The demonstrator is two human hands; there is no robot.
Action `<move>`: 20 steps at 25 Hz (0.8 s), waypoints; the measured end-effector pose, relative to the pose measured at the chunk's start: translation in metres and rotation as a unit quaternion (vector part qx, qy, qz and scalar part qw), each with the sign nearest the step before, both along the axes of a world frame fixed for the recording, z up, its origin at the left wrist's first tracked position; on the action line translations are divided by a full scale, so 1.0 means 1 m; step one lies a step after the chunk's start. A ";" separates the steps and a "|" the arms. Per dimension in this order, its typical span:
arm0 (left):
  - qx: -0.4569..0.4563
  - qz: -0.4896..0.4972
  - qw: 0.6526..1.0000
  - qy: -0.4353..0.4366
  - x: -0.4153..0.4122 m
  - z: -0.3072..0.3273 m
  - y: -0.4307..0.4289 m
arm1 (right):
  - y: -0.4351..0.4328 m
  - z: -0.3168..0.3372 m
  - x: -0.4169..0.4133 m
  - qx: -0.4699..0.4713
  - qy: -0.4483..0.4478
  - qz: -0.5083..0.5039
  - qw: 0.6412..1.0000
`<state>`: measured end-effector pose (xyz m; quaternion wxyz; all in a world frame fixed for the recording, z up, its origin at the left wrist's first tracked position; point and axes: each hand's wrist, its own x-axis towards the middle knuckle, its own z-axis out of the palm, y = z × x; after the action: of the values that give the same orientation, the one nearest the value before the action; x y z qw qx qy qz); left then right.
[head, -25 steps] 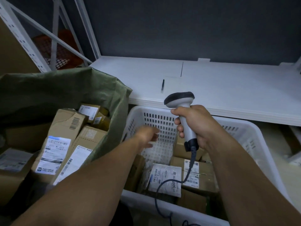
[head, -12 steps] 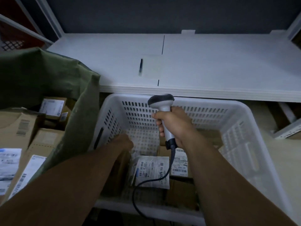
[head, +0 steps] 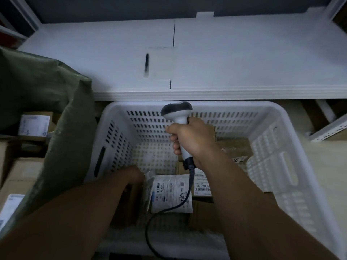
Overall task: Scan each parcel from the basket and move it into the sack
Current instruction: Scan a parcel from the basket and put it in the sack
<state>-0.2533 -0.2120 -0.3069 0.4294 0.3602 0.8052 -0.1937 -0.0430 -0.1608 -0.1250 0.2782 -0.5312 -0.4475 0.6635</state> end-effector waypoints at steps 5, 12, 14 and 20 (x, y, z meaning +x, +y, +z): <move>0.004 -0.041 0.998 0.051 0.012 -0.012 0.000 | 0.001 0.001 0.007 -0.005 -0.002 -0.012 1.000; 0.089 -0.049 0.993 0.057 -0.002 -0.044 0.009 | 0.001 0.000 0.015 -0.009 0.004 -0.005 1.000; 0.103 -0.054 0.992 0.051 0.013 0.002 0.008 | 0.000 0.005 0.018 -0.008 -0.002 -0.007 1.000; 0.178 0.025 0.983 0.046 0.022 0.078 0.005 | -0.010 0.034 0.023 0.025 -0.011 -0.008 1.000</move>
<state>-0.2317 -0.2066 -0.2293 0.3256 0.4015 0.8544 -0.0533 -0.0196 -0.1709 -0.0911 0.2918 -0.5348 -0.4625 0.6441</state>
